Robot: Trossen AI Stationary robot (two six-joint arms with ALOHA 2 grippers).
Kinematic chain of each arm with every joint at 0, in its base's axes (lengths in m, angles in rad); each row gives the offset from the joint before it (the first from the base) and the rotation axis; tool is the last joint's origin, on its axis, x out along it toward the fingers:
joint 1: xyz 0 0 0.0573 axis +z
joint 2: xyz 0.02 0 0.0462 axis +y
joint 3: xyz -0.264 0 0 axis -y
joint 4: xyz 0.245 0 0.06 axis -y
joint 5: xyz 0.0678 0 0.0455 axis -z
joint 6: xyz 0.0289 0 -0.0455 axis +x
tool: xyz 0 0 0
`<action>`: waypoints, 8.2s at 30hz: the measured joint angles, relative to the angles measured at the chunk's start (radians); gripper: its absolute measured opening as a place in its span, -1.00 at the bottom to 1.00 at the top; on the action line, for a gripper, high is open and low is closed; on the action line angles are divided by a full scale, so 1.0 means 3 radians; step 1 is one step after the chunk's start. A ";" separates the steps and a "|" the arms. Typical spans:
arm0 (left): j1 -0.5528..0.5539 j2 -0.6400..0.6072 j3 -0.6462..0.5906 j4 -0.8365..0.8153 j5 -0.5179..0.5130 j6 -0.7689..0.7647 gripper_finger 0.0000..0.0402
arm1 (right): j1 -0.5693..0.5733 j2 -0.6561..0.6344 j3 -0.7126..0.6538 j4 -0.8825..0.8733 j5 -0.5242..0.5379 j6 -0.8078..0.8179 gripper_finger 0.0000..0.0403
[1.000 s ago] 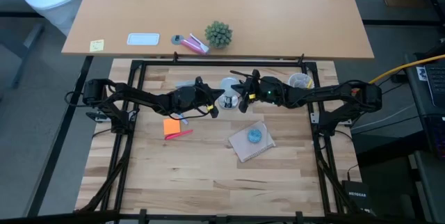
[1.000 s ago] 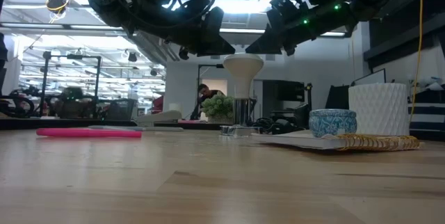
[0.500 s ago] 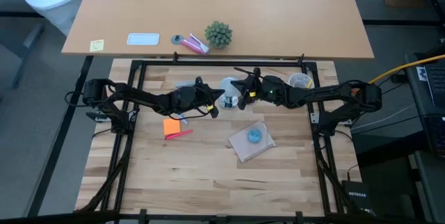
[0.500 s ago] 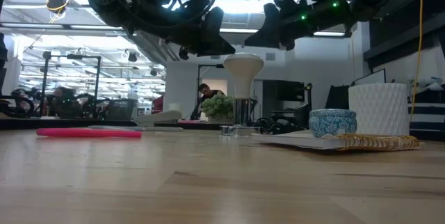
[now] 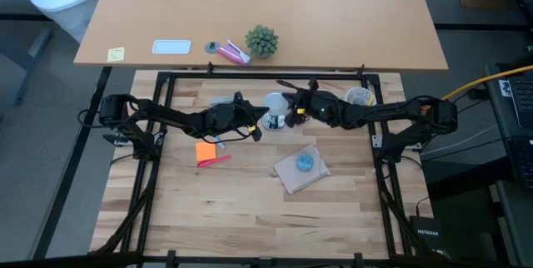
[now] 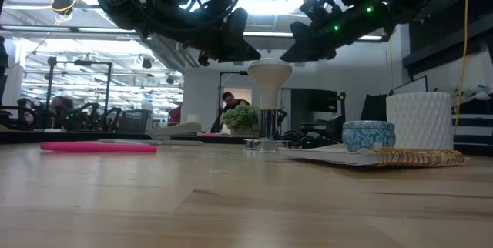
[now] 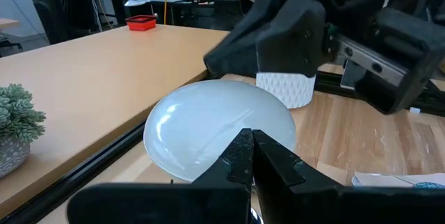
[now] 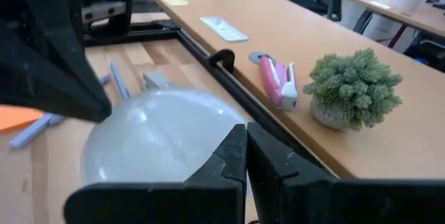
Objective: Screw lightbulb
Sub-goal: Insert the lightbulb into the lamp
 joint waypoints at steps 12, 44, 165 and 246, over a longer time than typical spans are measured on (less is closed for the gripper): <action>0.0000 0.0000 -0.0001 0.0001 0.0000 0.0000 -1.00 | 0.0004 -0.0005 0.0005 -0.0104 -0.0020 0.0002 -0.94; -0.0201 0.0006 -0.0008 0.0109 0.0003 -0.0172 -1.00 | 0.0004 -0.0008 0.0008 -0.0167 -0.0019 0.0074 -0.94; 0.0130 0.0007 -0.0008 0.0108 0.0200 -0.0169 -1.00 | 0.0003 0.0011 0.0006 -0.0161 -0.0007 0.0062 -0.94; 0.0013 0.0004 -0.0003 0.0254 -0.0055 0.0009 -1.00 | 0.0007 0.0013 0.0004 -0.0110 -0.0694 0.0178 -0.94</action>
